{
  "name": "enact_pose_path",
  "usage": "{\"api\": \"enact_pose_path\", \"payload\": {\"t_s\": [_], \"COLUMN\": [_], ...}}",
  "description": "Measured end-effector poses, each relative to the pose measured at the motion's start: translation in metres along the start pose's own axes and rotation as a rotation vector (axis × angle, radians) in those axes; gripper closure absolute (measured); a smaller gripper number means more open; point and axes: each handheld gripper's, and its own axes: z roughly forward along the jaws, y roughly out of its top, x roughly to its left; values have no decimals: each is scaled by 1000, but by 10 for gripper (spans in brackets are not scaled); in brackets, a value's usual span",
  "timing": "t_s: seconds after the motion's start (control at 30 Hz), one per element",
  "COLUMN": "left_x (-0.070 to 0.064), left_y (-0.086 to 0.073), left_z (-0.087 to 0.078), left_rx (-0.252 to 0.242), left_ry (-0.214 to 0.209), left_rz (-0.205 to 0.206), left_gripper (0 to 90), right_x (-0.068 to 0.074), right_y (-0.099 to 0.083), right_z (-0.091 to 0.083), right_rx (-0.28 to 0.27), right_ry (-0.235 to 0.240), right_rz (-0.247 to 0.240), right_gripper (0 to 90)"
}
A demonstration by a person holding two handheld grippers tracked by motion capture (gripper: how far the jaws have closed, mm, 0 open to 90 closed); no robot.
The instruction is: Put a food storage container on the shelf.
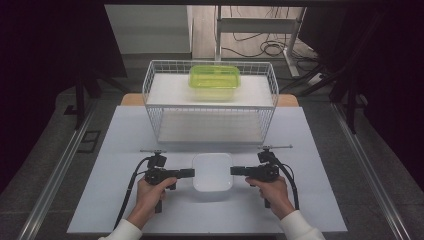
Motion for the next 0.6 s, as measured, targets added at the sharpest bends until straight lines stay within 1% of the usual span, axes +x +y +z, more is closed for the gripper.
{"api": "enact_pose_path", "payload": {"t_s": [0.13,0.23,0.47,0.6], "left_x": [-4,-8,-18,-23], "left_y": [1,1,3,6], "left_z": [-3,-4,-8,-12], "left_rx": [-14,-28,-47,-56], "left_ry": [-1,15,33,36], "left_rz": [13,36,86,111], "left_gripper": [798,798,798,798], "right_x": [4,7,13,18], "right_y": [1,2,4,6], "right_z": [-2,-3,-9,-13], "right_rx": [-15,-25,-49,-66], "right_ry": [2,-2,-6,-8], "right_rz": [-20,-40,-89,-117], "right_gripper": [781,781,781,781]}}
